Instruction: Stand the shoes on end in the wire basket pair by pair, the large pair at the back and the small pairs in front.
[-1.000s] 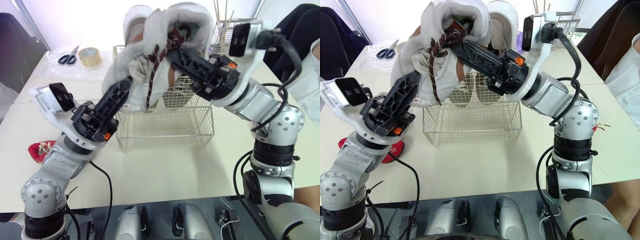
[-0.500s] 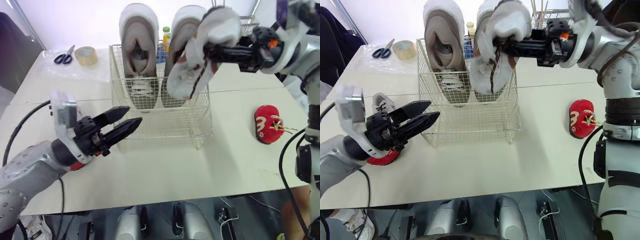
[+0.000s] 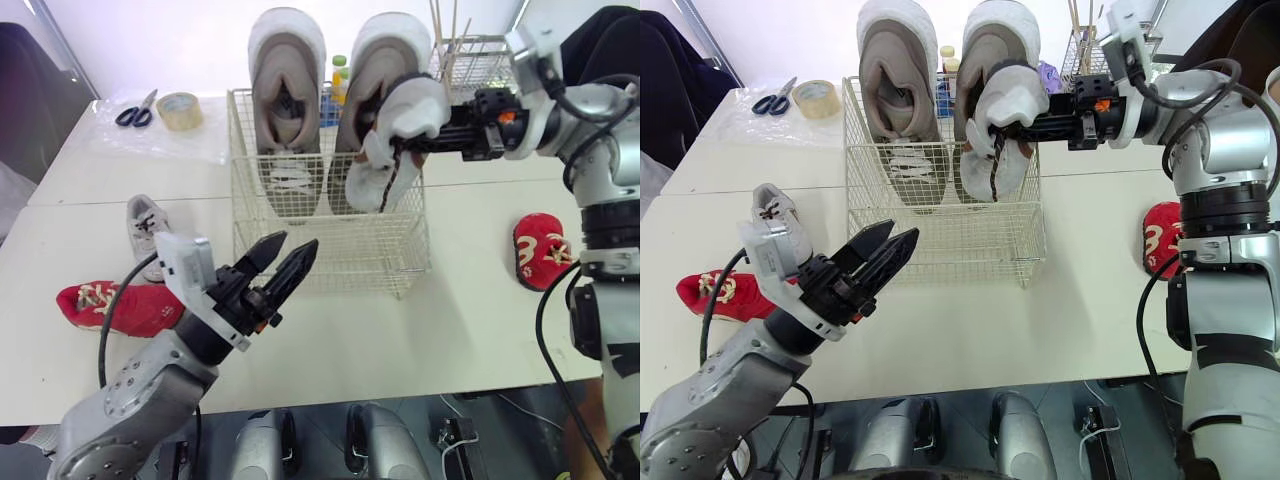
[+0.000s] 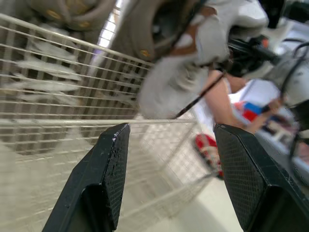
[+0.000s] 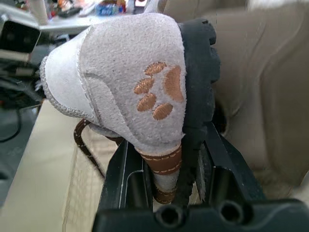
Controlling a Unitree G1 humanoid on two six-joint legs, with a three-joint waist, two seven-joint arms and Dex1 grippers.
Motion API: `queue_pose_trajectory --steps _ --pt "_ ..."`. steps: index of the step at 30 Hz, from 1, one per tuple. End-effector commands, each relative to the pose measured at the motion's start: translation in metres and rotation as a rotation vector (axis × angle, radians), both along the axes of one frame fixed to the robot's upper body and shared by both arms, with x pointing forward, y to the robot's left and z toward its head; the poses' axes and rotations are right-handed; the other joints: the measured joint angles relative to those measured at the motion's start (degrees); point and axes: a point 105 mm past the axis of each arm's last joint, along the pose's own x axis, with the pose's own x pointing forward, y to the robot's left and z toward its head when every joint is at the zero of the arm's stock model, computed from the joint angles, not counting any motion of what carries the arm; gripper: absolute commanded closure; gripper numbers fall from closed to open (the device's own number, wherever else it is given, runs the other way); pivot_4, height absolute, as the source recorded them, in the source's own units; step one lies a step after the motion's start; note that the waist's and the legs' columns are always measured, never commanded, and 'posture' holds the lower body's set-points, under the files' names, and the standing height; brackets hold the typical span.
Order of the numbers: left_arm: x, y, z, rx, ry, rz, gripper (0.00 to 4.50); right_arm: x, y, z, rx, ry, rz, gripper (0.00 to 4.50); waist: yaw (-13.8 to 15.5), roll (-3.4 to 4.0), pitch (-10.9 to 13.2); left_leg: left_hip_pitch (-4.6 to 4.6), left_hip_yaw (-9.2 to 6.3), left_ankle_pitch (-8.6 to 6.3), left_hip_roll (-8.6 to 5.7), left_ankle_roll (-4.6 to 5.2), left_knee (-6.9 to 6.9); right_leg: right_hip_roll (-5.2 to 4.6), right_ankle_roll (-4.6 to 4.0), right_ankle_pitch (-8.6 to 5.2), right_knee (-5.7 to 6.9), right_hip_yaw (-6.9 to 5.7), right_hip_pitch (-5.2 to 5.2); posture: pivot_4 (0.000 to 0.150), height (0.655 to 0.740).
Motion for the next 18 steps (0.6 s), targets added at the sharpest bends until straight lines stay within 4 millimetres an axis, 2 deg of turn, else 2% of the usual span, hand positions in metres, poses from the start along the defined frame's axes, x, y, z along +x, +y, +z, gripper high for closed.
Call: queue_pose_trajectory --steps 1,3,5,6,8,11,18 --pt "-0.003 0.0 -0.005 0.058 -0.023 0.002 1.67 -0.006 -0.002 0.002 -0.018 -0.001 0.019 3.62 0.0 0.0 0.0 0.0 0.0 0.0 0.0 0.0 -0.01 0.0 0.0 0.0 0.0 0.0 0.0 0.15 0.74" --pt "-0.003 0.0 -0.009 0.075 -0.019 0.0 1.67 -0.005 -0.001 0.0 -0.014 0.005 0.016 3.62 0.0 0.0 0.0 -0.01 0.01 -0.01 0.01 0.02 -0.01 -0.01 0.0 0.0 0.0 0.0 -0.02 0.15 0.74" --pt "-0.003 0.0 -0.013 0.079 -0.01 -0.007 1.63 -0.006 -0.001 -0.011 -0.039 0.036 0.019 2.8 0.1 0.0 0.0 -0.02 0.02 -0.02 0.0 0.03 -0.01 -0.03 0.0 0.0 -0.02 -0.03 -0.01 0.15 0.74" --pt "-0.003 0.0 -0.014 0.078 -0.007 -0.009 1.63 -0.007 -0.001 -0.016 -0.049 0.05 0.021 2.54 0.1 0.0 0.0 -0.02 0.02 -0.02 0.0 0.03 -0.01 -0.03 0.0 0.0 -0.02 -0.03 -0.01 0.15 0.74" --pt "-0.004 0.001 -0.018 0.074 0.002 -0.012 1.63 -0.006 -0.004 -0.022 -0.057 0.068 0.0 1.45 0.1 0.0 0.0 -0.02 0.02 -0.03 0.0 0.05 -0.01 -0.04 0.0 0.0 -0.03 -0.03 0.0 0.15 0.74" --pt "-0.005 0.005 -0.024 0.074 0.021 -0.008 1.63 -0.006 -0.012 -0.025 -0.066 0.097 -0.04 0.06 0.0 0.01 0.0 -0.02 0.03 -0.03 0.0 0.05 -0.01 -0.06 0.0 0.0 -0.03 -0.03 -0.02 0.15 0.74" --pt "-0.004 0.006 -0.024 0.064 0.021 -0.025 1.63 -0.012 -0.023 -0.018 -0.047 0.1 -0.123 0.06 0.0 0.01 0.0 -0.02 0.02 -0.22 0.01 0.36 0.0 -0.08 -0.01 -0.01 -0.03 -0.04 -0.02 0.15 0.74"
